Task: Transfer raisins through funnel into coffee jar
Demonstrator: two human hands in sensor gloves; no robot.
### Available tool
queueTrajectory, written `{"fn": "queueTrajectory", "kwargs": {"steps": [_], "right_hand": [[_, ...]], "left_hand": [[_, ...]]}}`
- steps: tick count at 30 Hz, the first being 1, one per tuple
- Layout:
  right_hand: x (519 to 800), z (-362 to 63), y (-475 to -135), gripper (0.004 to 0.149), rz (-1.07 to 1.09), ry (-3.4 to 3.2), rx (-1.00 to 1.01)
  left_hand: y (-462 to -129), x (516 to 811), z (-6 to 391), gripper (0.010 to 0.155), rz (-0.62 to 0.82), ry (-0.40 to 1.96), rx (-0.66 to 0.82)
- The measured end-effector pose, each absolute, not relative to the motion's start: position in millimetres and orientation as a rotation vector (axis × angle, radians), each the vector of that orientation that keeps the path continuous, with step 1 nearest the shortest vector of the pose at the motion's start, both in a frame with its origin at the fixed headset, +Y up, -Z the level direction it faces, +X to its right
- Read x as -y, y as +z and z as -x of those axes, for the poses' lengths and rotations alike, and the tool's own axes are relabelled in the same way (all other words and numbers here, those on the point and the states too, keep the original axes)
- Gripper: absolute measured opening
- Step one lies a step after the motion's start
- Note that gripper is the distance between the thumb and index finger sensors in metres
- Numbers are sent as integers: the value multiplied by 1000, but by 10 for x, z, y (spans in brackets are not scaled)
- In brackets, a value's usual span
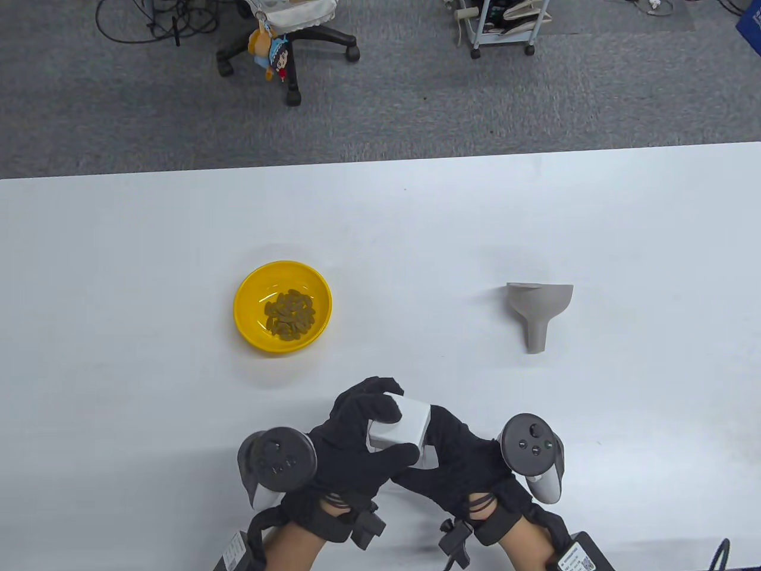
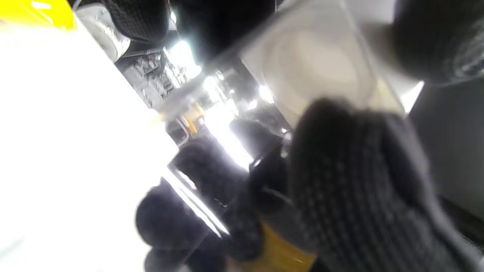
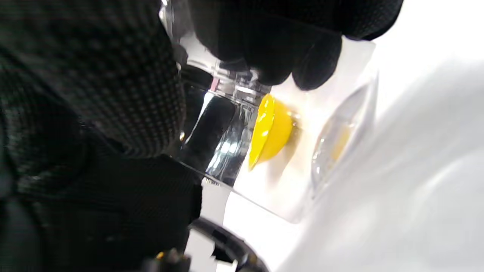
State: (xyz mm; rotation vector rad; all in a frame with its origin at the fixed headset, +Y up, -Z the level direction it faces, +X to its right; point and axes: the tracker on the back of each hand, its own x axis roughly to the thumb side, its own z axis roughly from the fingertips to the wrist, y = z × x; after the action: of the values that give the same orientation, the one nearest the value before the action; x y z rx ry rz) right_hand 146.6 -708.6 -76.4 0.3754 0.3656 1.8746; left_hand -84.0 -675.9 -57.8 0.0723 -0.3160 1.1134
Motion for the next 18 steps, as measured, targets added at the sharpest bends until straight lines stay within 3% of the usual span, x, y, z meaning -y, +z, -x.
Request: {"fn": "queueTrajectory", "kwargs": {"steps": [4, 6, 8, 10, 13, 18], "right_hand": [[7093, -1485, -785, 88, -382, 1842, -405], [7083, -1505, -808, 89, -392, 1748, -458], [7064, -1508, -831, 90, -430, 1650, -509], [7074, -1504, -826, 90, -481, 1559, -576], [7107, -1473, -813, 90, -526, 1511, -656], [7104, -1457, -789, 89, -514, 1535, -651]], "left_hand": [[-584, 6820, 796, 70, -44, 1246, 335], [-627, 6844, 826, 86, 6, 1317, 414], [-682, 6893, 879, 91, 100, 1495, 474], [-747, 6961, 928, 88, 187, 1634, 532], [-793, 7023, 945, 83, 306, 1650, 620], [-790, 7008, 910, 74, 351, 1665, 635]]}}
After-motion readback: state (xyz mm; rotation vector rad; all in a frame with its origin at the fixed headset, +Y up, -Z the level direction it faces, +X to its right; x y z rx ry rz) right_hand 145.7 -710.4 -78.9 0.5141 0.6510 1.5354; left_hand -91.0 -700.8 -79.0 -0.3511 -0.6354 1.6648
